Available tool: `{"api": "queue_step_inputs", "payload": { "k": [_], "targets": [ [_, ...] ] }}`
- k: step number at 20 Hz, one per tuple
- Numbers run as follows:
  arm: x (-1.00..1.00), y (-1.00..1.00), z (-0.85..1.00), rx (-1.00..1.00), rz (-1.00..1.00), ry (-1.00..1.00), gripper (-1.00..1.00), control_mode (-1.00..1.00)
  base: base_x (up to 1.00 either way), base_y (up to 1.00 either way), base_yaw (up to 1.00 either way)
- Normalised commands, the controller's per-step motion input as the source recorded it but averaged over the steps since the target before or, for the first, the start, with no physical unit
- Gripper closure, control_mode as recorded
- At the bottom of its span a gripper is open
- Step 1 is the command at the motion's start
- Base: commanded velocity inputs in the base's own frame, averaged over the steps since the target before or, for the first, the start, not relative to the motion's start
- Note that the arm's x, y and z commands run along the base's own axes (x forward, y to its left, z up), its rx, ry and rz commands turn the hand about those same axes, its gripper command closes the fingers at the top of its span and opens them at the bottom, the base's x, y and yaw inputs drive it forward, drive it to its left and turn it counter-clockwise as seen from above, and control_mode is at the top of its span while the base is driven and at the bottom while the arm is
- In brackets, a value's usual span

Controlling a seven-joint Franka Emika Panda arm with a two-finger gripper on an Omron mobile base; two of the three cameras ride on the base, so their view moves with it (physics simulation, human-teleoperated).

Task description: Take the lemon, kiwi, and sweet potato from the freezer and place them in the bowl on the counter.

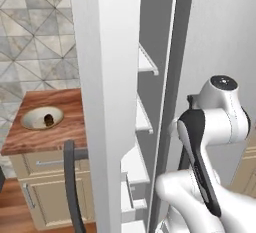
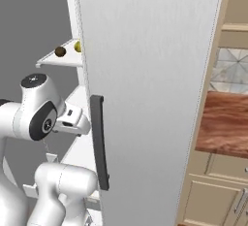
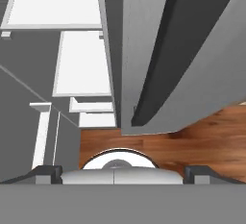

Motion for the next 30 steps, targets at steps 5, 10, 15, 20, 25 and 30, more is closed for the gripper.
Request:
{"api": "queue_step_inputs", "payload": {
  "k": [5,10,15,20,25,30],
  "targets": [
    [0.0,0.0,0.0,0.0,0.0,0.0,-1.0,1.0,0.55,0.0,0.01],
    [0.0,0.0,0.0,0.0,0.0,0.0,-1.0,1.0,0.72,0.0,0.0],
    [0.0,0.0,0.0,0.0,0.0,0.0,-1.0,1.0,0.3,0.08,0.01],
    [0.0,0.0,0.0,0.0,0.0,0.0,-1.0,1.0,0.19,0.36,0.06],
    [0.0,0.0,0.0,0.0,0.0,0.0,-1.0,1.0,0.24,0.49,0.05],
    [0.0,0.0,0.0,0.0,0.0,0.0,-1.0,1.0,0.15,0.48,0.02]
  ]
}}
